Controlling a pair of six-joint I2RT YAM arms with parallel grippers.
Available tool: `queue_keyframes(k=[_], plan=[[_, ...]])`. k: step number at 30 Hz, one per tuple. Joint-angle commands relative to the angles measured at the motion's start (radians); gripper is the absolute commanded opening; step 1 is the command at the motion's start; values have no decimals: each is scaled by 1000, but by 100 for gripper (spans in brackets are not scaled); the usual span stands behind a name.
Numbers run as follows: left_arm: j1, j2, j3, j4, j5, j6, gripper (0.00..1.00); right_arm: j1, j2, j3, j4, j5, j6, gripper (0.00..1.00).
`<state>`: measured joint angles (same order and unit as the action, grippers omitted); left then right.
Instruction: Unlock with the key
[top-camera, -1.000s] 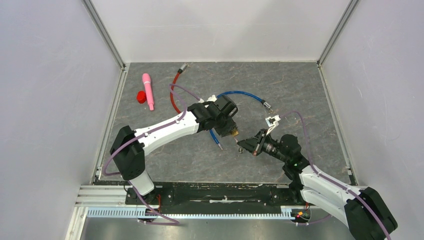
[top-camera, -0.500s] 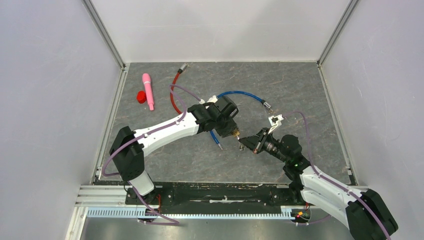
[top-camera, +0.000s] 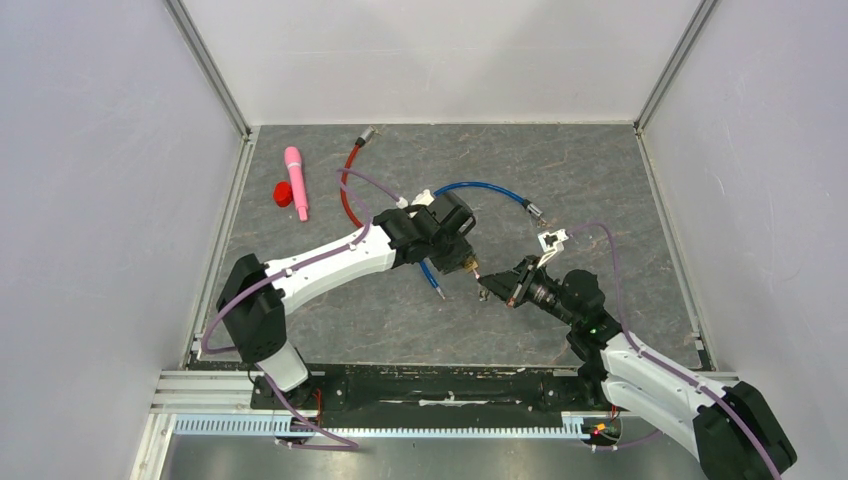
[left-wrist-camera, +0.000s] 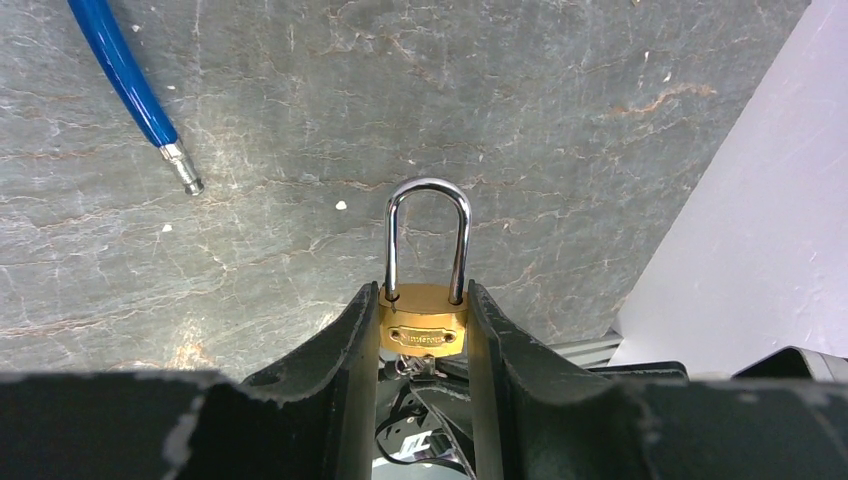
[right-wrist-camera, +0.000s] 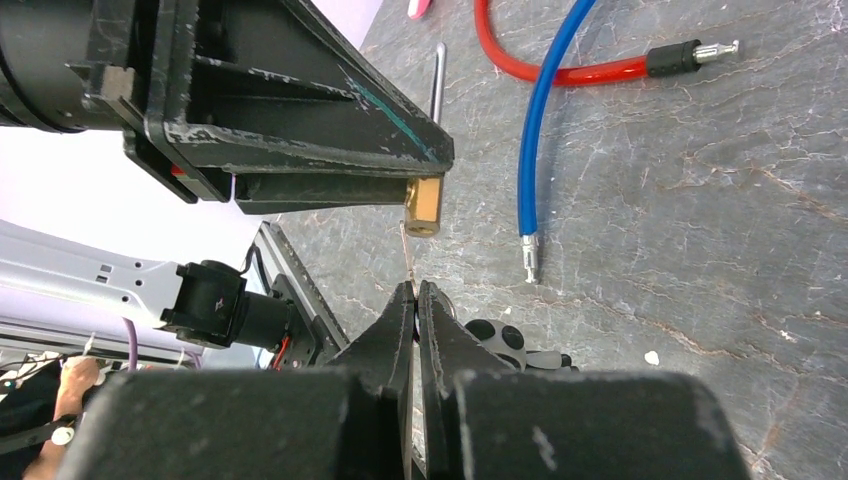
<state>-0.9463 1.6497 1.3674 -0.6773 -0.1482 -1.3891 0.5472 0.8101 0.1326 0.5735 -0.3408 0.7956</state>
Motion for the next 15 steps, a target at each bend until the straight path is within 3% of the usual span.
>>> queue_keyframes(k=[1, 15], plan=[[-6, -63, 2, 32, -44, -44, 2, 3, -3, 27, 13, -20, -15, 0], [-6, -75, -10, 32, -41, -42, 2, 4, -22, 14, 47, 12, 5, 0]])
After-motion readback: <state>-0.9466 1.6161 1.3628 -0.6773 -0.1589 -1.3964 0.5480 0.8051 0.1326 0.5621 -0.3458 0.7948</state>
